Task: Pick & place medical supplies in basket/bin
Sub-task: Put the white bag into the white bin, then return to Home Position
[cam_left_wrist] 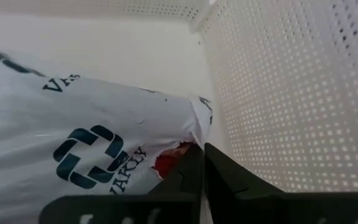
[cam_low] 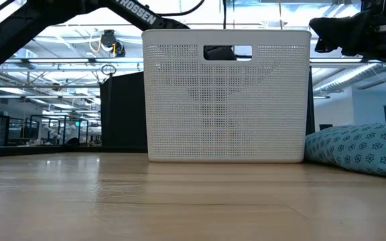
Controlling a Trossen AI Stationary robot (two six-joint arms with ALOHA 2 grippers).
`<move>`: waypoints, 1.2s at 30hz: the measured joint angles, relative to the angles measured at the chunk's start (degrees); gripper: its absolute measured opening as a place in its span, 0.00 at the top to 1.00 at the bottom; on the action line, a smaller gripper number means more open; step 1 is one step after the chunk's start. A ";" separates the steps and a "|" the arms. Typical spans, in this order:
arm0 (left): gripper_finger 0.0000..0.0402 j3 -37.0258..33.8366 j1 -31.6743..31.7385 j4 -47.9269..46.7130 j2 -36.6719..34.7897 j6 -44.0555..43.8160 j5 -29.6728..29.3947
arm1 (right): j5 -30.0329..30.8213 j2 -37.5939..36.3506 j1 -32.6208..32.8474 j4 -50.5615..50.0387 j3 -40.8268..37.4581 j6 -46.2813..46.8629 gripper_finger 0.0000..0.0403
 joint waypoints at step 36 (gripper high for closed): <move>0.94 -0.98 -8.85 -20.59 -43.09 -2.19 -49.77 | -0.22 0.46 0.00 -0.79 -0.01 2.72 1.00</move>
